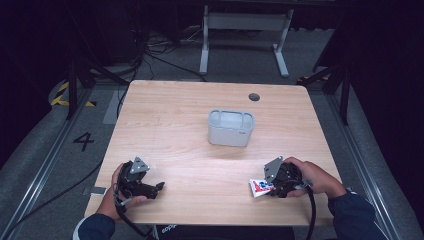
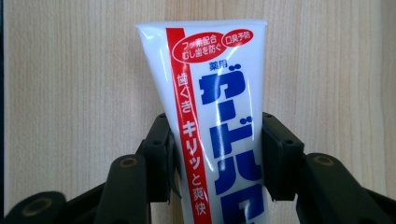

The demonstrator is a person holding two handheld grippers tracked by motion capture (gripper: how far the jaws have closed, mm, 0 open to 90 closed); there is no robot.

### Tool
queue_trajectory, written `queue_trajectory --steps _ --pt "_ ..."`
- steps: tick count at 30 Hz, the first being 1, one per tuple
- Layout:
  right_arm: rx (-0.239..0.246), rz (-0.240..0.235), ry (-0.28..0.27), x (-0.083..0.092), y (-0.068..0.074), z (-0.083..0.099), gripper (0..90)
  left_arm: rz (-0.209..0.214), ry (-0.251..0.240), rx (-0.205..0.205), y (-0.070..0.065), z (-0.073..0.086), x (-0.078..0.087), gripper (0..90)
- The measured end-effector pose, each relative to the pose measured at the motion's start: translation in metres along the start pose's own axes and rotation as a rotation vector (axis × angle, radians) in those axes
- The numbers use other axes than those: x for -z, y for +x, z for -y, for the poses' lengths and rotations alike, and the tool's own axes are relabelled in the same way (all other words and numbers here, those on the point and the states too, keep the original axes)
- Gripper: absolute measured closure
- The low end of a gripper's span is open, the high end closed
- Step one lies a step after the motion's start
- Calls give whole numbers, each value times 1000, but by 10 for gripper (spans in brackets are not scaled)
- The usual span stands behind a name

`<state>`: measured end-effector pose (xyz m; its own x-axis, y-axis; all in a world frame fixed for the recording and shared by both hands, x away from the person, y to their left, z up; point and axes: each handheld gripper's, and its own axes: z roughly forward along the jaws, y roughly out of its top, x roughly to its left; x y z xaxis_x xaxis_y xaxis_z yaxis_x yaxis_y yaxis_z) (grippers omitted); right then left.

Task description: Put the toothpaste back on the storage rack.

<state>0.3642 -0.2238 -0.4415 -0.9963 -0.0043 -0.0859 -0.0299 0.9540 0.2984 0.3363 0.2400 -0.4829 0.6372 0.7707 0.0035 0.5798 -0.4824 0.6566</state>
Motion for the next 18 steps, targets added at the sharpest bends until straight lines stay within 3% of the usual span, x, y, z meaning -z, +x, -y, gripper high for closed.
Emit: queue_trajectory --steps 5,10,18 --pt "-19 -4 -39 3 -1 2 552 -4 -3 -6 0 0 0 5" --pt "-23 9 -122 7 -3 5 564 1 1 2 0 0 0 4" --pt "-43 13 -189 11 -3 6 574 5 2 5 0 0 0 4"
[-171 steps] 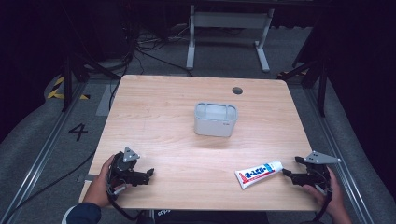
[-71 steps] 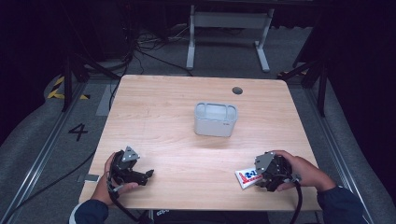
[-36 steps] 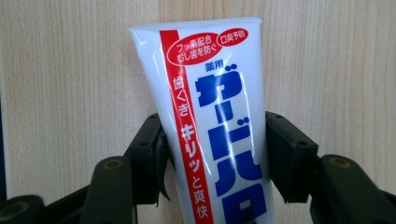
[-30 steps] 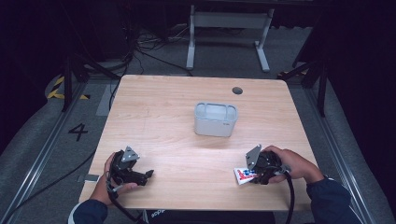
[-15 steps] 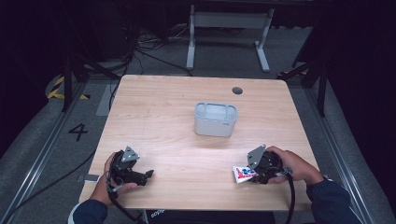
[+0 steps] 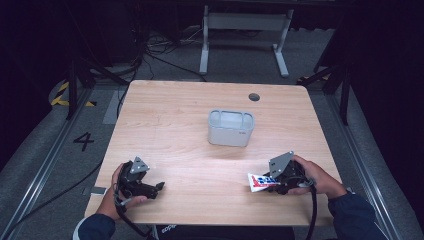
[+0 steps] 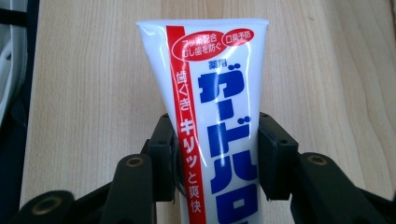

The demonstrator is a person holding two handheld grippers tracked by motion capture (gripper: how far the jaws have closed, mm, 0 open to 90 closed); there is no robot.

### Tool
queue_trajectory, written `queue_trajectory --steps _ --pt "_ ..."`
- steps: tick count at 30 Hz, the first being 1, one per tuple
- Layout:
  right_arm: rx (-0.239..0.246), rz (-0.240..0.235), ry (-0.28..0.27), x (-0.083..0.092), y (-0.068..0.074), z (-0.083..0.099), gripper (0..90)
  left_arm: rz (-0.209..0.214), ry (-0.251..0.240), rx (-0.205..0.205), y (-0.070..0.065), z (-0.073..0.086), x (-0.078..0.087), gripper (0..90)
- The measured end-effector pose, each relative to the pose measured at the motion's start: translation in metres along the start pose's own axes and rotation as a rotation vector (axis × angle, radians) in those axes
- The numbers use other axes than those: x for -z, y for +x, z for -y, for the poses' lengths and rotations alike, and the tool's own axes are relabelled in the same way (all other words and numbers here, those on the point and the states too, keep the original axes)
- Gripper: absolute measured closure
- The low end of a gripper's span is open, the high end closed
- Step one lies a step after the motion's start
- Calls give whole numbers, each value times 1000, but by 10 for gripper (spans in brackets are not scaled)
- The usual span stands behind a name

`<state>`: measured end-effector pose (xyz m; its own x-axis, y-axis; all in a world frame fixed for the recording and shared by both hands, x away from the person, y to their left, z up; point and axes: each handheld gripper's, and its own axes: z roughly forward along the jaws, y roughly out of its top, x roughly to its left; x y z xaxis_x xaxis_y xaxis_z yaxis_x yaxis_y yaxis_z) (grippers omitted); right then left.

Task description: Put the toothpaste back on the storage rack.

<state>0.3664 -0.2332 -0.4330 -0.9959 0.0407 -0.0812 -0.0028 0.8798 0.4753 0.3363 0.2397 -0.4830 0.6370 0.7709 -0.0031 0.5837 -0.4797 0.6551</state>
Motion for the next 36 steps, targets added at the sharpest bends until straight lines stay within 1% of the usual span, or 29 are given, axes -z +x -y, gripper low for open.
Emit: queue_trajectory --steps 2,5,9,13,15,18,22,23,24,27,28,32,33,36 --pt "-8 1 -25 2 0 0 576 -1 1 1 0 0 0 4" --pt "-44 2 -65 5 -3 -1 580 -1 1 1 0 0 0 4" --pt "-72 19 -93 7 -5 0 583 0 0 0 0 0 0 4" --pt "-78 27 -105 8 -5 0 584 -1 1 1 0 0 0 4" --pt "-80 43 -123 10 -5 -1 588 -1 0 1 0 0 0 4" --pt "-82 49 -136 11 -5 -1 590 0 0 1 0 0 0 4" --pt "-95 70 -173 15 -5 -2 594 -1 0 -1 0 0 0 4" --pt "-95 70 -173 15 -5 -2 594 -1 1 0 0 0 0 4" --pt "-102 77 -187 17 -6 -2 595 -1 1 1 0 0 0 4" --pt "-108 85 -196 18 -6 -2 595 0 -1 1 0 0 0 4" --pt "-114 92 -215 19 -5 -2 595 -1 1 1 0 0 0 4" --pt "-116 103 -235 21 -5 -3 595 -1 1 1 0 0 0 4" --pt "-117 110 -249 23 -5 -4 595 -1 1 1 0 0 0 4" --pt "-122 120 -259 24 -4 -5 596 0 0 0 0 0 0 4"
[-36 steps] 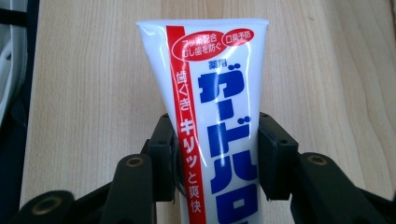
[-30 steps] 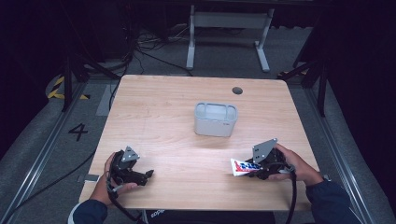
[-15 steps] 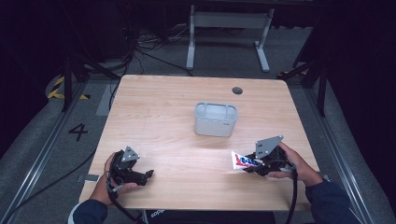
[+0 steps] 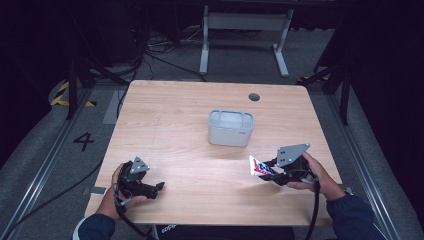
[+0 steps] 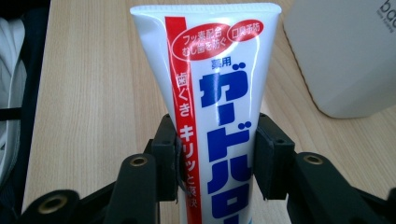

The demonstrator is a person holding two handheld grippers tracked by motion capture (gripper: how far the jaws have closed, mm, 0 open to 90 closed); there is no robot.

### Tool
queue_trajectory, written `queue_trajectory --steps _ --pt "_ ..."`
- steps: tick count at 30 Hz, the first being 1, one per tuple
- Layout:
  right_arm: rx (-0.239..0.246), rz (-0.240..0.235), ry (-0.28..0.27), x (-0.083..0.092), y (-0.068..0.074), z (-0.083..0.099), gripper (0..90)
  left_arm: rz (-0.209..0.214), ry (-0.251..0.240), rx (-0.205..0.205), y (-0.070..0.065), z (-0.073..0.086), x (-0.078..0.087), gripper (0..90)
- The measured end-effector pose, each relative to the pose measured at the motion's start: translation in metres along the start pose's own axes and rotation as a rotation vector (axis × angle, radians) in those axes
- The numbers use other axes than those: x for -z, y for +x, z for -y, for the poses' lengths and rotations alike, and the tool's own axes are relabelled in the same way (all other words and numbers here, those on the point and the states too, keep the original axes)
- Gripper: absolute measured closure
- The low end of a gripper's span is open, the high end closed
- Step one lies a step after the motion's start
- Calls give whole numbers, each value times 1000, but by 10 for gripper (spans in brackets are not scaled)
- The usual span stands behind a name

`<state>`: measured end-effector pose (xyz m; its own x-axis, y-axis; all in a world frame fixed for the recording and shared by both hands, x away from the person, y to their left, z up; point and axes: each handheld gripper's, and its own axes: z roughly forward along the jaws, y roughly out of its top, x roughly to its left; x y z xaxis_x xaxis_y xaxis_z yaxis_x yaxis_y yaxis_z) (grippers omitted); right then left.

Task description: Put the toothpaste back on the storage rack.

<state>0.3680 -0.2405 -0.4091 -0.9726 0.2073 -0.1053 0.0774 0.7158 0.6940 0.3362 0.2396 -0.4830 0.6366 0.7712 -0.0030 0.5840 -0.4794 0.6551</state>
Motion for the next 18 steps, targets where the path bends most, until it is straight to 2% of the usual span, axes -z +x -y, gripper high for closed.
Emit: queue_trajectory --steps 8,13,18 --pt "-21 43 -70 5 1 -6 601 0 0 0 0 0 0 4" --pt "-5 51 -92 8 4 -11 602 -1 0 -1 0 0 0 4" --pt "-11 73 -130 10 6 -18 603 -1 1 1 0 0 0 4"
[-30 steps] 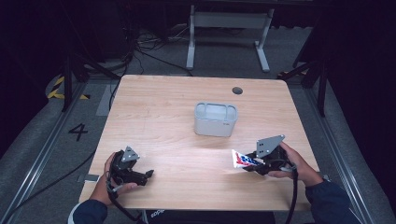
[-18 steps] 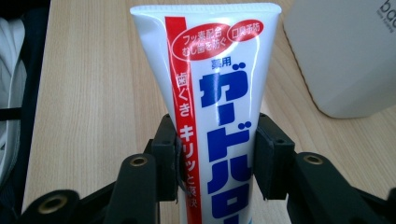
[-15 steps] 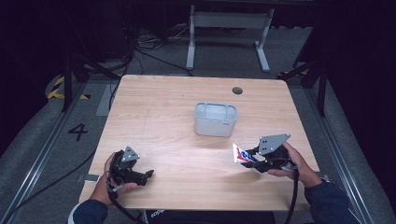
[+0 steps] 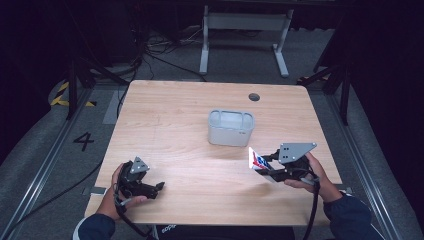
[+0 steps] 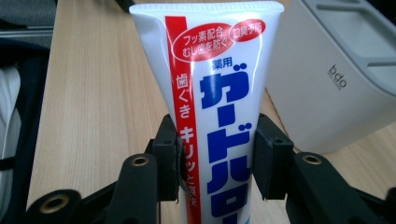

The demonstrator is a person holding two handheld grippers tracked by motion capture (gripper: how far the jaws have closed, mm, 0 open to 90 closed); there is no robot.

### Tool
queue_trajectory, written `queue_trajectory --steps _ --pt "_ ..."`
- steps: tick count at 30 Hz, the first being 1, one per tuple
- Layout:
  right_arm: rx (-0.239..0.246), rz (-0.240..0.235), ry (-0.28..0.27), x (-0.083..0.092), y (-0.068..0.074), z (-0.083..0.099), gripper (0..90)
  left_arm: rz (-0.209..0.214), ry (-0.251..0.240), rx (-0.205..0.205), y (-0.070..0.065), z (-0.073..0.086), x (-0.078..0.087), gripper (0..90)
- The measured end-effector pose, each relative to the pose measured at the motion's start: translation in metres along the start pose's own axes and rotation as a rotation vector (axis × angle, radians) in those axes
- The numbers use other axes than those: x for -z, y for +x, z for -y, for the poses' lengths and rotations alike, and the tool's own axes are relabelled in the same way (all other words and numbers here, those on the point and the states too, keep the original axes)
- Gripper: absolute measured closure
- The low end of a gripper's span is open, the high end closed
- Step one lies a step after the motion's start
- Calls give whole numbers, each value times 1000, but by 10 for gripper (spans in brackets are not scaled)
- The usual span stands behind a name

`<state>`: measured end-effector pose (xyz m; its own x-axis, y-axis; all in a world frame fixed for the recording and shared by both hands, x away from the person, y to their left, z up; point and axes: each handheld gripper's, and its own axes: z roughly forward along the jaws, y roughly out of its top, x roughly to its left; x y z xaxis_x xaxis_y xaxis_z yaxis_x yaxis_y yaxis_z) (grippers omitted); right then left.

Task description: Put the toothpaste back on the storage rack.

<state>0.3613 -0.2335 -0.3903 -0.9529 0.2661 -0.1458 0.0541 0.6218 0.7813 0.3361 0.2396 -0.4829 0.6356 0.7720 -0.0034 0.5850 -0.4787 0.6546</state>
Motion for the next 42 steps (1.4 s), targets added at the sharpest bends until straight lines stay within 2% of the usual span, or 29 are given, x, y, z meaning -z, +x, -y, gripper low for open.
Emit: queue_trajectory --steps 8,11,14,18,28,42 --pt "-19 61 -78 3 1 -16 603 0 0 0 0 0 0 4" --pt "-7 60 -108 5 1 -23 602 0 0 0 0 0 0 4" --pt "19 62 -103 3 4 -30 602 0 0 -1 0 0 0 4" --pt "23 68 -104 -3 5 -38 602 0 0 -1 0 0 0 4" --pt "2 99 -154 -13 -3 -62 602 0 0 0 0 0 0 4" --pt "-28 154 -187 -23 -20 -74 604 0 0 0 0 0 0 4"
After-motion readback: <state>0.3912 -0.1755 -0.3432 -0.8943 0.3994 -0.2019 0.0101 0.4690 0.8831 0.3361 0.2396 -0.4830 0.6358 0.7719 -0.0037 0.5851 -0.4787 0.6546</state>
